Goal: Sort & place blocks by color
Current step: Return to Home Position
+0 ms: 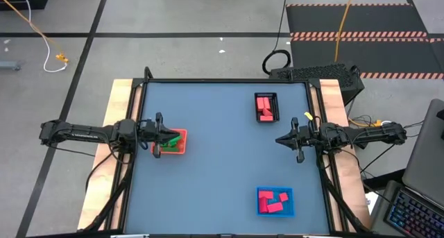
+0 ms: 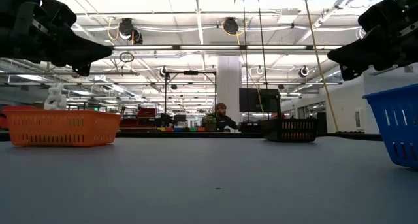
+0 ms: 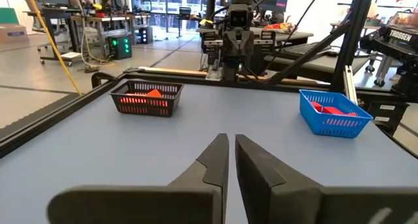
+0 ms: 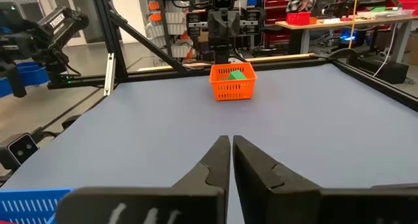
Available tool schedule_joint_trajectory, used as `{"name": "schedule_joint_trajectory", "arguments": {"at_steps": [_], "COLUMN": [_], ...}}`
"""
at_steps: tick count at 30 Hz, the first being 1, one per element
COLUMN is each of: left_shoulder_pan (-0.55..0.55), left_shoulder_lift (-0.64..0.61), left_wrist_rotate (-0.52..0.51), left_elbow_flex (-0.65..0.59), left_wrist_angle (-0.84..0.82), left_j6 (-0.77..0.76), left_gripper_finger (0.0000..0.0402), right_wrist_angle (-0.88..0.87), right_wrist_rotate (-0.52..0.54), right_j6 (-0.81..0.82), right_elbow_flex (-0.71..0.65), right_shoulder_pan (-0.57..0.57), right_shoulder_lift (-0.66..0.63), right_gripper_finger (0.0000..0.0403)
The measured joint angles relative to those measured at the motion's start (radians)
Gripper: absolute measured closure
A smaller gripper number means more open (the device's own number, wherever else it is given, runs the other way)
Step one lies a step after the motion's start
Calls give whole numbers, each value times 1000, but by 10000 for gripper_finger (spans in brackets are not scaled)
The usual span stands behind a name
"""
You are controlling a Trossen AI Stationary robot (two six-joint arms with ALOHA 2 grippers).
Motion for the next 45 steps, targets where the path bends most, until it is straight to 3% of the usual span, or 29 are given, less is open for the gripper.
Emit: {"name": "schedule_joint_trajectory", "arguments": {"at_steps": [45], "left_shoulder_pan": [0], "left_shoulder_lift": [0], "left_wrist_rotate": [-1], "left_elbow_flex": [0], "left_wrist_angle": [1], "left_j6": [0], "left_gripper_finger": [360], "right_wrist_angle": [1], "right_wrist_rotate": [-1], "right_j6": [0], "right_elbow_flex": [0], "right_shoulder_pan": [0], "right_shoulder_lift": [0], "right_gripper_finger": [387]}}
